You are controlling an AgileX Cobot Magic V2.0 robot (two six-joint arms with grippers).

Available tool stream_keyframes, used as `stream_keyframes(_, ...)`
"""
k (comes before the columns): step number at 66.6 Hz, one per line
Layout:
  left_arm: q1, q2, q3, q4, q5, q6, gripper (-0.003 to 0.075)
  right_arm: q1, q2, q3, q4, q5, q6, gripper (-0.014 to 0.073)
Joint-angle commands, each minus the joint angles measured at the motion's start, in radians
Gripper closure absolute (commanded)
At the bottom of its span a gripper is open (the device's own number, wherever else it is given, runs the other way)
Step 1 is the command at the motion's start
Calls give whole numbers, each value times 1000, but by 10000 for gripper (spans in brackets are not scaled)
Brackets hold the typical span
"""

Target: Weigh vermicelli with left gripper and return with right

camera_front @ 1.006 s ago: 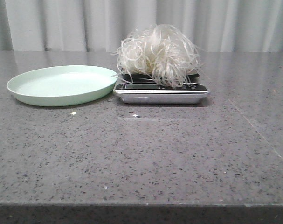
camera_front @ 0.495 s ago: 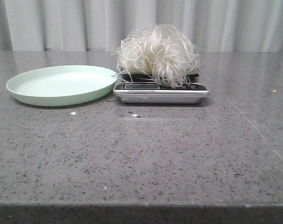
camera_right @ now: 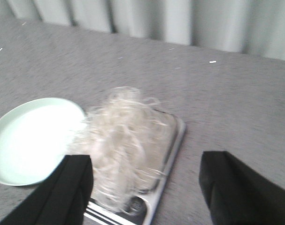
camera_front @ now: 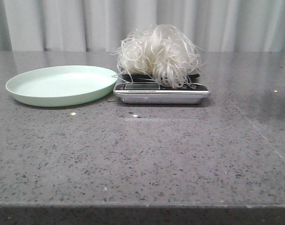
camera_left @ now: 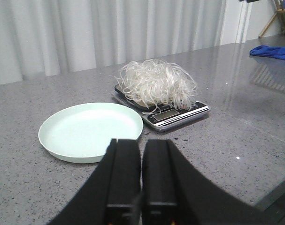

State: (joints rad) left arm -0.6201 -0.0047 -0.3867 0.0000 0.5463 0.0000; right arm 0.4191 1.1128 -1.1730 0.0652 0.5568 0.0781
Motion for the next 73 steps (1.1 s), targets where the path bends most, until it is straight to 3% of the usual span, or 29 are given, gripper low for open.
stream_keyframes(1, 0, 2, -25, -9, -81, 0, 594, 58, 132, -176, 2, 53, 0, 15)
stream_keyframes(21, 0, 2, -25, -9, -81, 0, 594, 92, 532, -581, -10, 409, 0, 15)
stream_keyframes(43, 0, 2, -25, -9, -81, 0, 594, 92, 814, -798, -65, 645, 61, 21)
stream_keyframes(50, 0, 2, -25, -9, -81, 0, 594, 92, 865, -816, -17, 692, 61, 137)
stream_keyframes(56, 0, 2, -25, -9, -81, 0, 594, 92, 891, -841, 46, 708, 61, 431)
stream_keyframes(58, 0, 2, -25, -9, -81, 0, 594, 92, 891, -850, 64, 704, 61, 475)
stream_keyframes(62, 0, 2, -25, -9, -81, 0, 594, 92, 890, -891, 88, 699, 61, 420)
stream_keyframes(73, 0, 2, -25, -9, -81, 0, 594, 112, 881, -1094, 118, 729, 61, 457)
